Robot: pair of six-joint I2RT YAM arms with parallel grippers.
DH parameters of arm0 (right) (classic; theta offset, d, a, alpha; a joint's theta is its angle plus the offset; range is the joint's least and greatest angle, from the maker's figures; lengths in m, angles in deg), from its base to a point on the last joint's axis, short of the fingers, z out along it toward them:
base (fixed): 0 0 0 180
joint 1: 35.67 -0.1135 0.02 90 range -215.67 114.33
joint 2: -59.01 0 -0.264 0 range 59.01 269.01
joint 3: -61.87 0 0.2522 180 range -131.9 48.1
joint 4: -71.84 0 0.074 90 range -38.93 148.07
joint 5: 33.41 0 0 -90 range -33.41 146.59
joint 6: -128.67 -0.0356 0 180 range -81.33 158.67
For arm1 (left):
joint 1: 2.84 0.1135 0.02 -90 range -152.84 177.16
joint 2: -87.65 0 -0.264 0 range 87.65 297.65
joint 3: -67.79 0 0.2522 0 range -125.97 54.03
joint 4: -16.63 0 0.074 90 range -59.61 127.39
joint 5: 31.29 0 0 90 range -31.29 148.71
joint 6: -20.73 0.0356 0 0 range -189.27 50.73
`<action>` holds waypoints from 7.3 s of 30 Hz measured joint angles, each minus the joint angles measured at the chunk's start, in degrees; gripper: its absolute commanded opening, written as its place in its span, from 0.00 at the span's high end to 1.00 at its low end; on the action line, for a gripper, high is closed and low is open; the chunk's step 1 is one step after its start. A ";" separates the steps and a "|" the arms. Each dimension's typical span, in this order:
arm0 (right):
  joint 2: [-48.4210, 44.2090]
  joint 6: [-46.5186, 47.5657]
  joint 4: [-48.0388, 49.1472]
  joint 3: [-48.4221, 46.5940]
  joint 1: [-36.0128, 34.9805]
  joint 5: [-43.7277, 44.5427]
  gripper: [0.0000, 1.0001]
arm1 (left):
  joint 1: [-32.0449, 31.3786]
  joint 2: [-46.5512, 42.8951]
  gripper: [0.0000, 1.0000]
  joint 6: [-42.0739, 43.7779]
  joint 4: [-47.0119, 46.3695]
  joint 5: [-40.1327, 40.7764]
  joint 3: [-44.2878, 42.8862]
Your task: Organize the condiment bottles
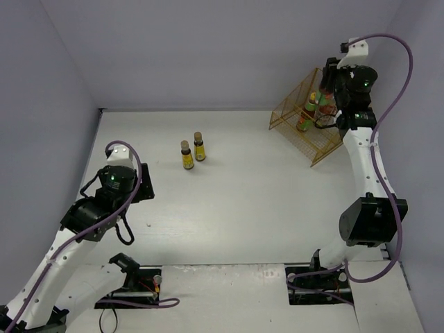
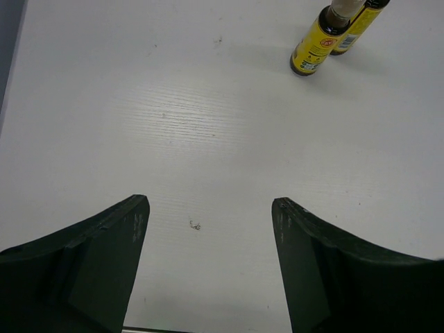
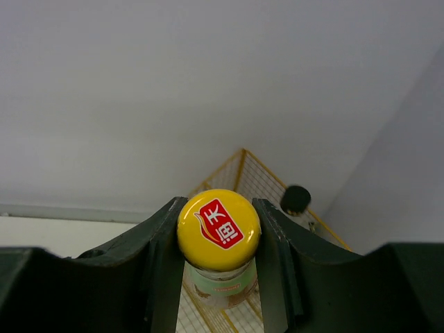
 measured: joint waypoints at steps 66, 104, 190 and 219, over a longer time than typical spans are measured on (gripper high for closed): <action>-3.67 -4.00 5.64 18.21 1.90 -3.23 0.27 | 0.00 3.78 0.29 0.09 -5.92 -2.19 3.08; 31.58 -6.10 8.70 0.52 -38.71 -8.48 0.56 | 0.00 -3.21 0.29 -3.10 6.82 1.77 2.69; 4.85 -0.68 4.98 12.83 -17.05 -2.93 0.23 | 0.00 9.33 0.29 0.61 -7.67 -0.55 2.54; 31.50 -6.25 6.82 0.74 -45.07 -9.55 0.34 | 0.00 -2.82 0.29 -3.30 5.97 0.81 1.25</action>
